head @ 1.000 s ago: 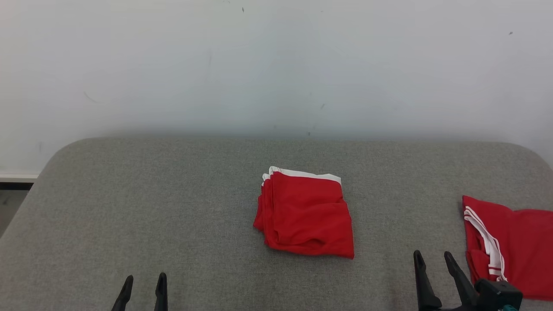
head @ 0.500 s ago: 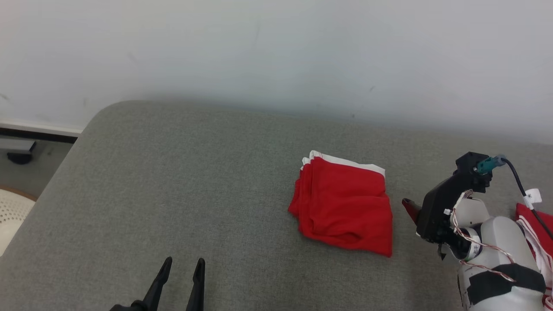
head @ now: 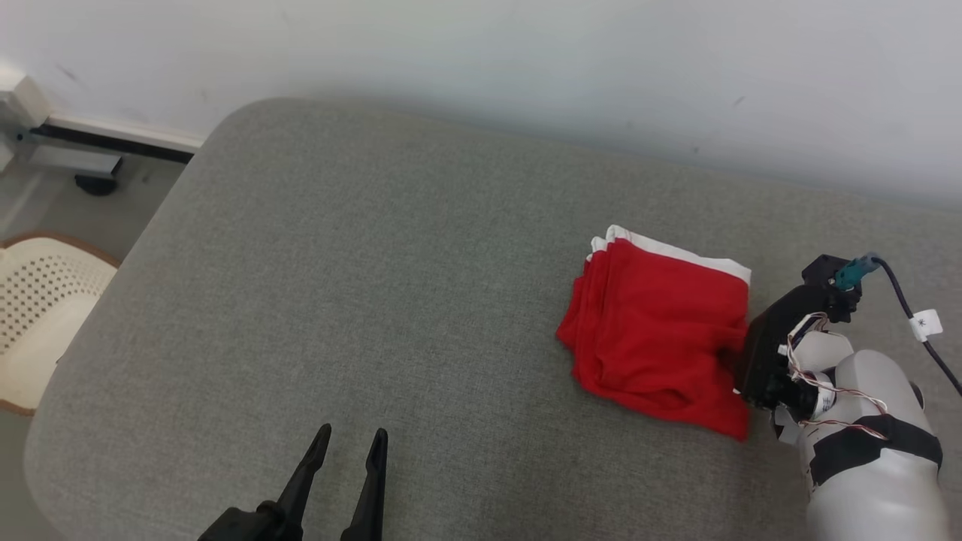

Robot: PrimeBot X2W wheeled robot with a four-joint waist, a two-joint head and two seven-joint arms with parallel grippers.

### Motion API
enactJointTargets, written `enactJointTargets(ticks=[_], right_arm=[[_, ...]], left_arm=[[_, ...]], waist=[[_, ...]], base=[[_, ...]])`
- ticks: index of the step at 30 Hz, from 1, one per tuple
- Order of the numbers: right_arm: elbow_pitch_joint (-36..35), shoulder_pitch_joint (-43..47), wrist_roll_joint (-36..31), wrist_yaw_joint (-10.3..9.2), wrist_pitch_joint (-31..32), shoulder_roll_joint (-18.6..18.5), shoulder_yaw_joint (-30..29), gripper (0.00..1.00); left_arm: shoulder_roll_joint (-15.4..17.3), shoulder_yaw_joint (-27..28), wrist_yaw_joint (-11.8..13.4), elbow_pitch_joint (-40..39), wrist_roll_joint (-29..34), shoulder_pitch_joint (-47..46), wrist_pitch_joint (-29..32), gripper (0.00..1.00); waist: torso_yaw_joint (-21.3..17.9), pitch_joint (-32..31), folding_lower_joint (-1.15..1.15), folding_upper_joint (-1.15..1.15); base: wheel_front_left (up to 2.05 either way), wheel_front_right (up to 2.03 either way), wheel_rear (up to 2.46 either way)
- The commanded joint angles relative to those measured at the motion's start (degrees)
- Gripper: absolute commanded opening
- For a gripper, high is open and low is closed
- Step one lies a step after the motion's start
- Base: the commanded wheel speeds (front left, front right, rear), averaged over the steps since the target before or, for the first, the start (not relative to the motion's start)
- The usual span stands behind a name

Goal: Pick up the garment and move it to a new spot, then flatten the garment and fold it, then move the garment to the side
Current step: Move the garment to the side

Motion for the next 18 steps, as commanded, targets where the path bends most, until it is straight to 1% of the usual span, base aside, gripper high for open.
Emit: enactJointTargets(ticks=[1, 7, 8, 9, 10, 11, 18], right_arm=[[1.27, -0.58, -0.56, 0.03, -0.62, -0.02, -0.47, 1.00], [8.97, -1.33, -1.00, 0.03, -3.04, 0.21, -1.70, 1.00], [10.14, -1.45, -1.16, 0.03, -3.46, 0.24, -1.68, 0.79], [11.21, -1.42, -1.47, 0.03, -3.90, 0.27, -1.46, 0.42], [12.22, -1.84, -1.59, 0.03, -4.38, 0.31, -0.99, 0.23], [13.14, -2.26, -1.67, 0.03, -4.89, 0.30, -0.71, 0.00], [17.60, -6.03, -0.15, 0.02, -10.92, 0.12, 3.17, 0.00]], left_arm=[[-0.15, -0.15, 0.07, 0.06, -0.42, -1.05, -0.12, 1.00], [-0.01, -0.49, 0.07, 0.66, -0.60, -1.59, -0.13, 1.00], [0.12, -0.60, 0.07, 0.71, -0.64, -1.70, -0.12, 1.00], [0.21, -0.64, 0.07, 0.77, -0.69, -1.80, -0.12, 1.00], [0.33, -0.56, 0.07, 0.80, -0.73, -1.84, -0.12, 1.00], [0.38, -0.56, 0.07, 0.83, -0.75, -1.90, -0.12, 1.00], [0.67, -0.28, 0.07, 1.08, -1.15, -1.89, -0.12, 1.00]], waist=[[0.96, 1.38, -0.01, -0.01], [-0.06, 1.50, -0.01, -0.01], [-0.32, 1.44, -0.01, -0.01], [-0.59, 1.34, -0.01, -0.01], [-0.93, 1.24, -0.01, -0.01], [-1.24, 1.20, -0.01, -0.01], [-3.77, 0.15, -0.01, -0.01]], base=[[0.00, 0.00, 0.00], [0.00, 0.00, 0.00], [0.00, 0.00, 0.00], [0.00, 0.00, 0.00], [0.00, 0.00, 0.00], [0.00, 0.00, 0.00], [0.00, 0.00, 0.00]])
